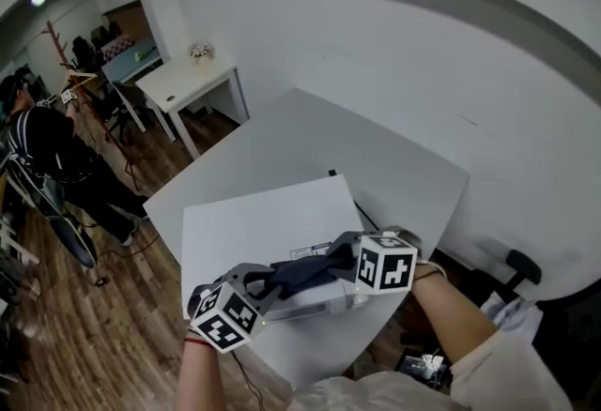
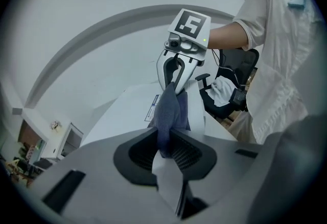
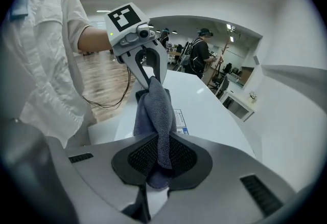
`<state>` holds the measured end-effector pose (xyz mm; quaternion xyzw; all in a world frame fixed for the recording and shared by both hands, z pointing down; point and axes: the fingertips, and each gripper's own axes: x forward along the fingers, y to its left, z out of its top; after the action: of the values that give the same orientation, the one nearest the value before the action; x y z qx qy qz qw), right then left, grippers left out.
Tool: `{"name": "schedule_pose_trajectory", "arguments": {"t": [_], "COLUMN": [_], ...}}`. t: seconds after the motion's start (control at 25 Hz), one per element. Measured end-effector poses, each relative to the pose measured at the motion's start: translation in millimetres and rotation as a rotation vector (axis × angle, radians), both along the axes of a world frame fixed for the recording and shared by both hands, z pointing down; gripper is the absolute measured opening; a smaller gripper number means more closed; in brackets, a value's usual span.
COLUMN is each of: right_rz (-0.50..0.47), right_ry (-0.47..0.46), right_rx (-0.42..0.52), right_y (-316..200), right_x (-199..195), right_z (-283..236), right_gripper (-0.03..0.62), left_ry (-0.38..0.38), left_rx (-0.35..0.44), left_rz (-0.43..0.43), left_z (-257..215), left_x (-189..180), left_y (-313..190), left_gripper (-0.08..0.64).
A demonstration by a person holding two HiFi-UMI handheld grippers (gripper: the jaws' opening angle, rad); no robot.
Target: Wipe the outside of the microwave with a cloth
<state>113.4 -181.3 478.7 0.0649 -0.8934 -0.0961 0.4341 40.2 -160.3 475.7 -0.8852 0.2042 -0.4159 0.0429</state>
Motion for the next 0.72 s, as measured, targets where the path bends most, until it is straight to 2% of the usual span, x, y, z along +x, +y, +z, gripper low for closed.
{"name": "schedule_pose_trajectory", "arguments": {"t": [0.12,0.28,0.44,0.56,0.72], "right_rz": [0.024,0.06,0.13,0.171,0.206], "right_ry": [-0.067,-0.115,-0.19,-0.238,-0.328], "right_rx": [-0.042,-0.074,-0.178,-0.221,-0.245], "right_y": [-2.9,-4.0,-2.5,1.1,0.9], "right_x": [2.0,2.4,4.6,8.2,15.1], "right_z": [1.8,2.5,1.6,-3.0,-19.8], "right_gripper": [0.061,0.061,0.066,0.106,0.153], "left_ry": [0.027,0.108,0.277,0.429,0.572], "left_rx": [0.008,-0.038,-0.044,-0.094,-0.116], "left_rz": [-0.005,-0.038,-0.125,-0.148,-0.188], "left_z": [2.8,1.9,-22.4,-43.1,-65.3], "left_x": [1.3,1.1,-1.5,0.1,-10.7], "left_y": [-2.3,-7.8,-19.7,-18.1,-25.4], "left_gripper": [0.063,0.073,0.163,0.178,0.181]}}
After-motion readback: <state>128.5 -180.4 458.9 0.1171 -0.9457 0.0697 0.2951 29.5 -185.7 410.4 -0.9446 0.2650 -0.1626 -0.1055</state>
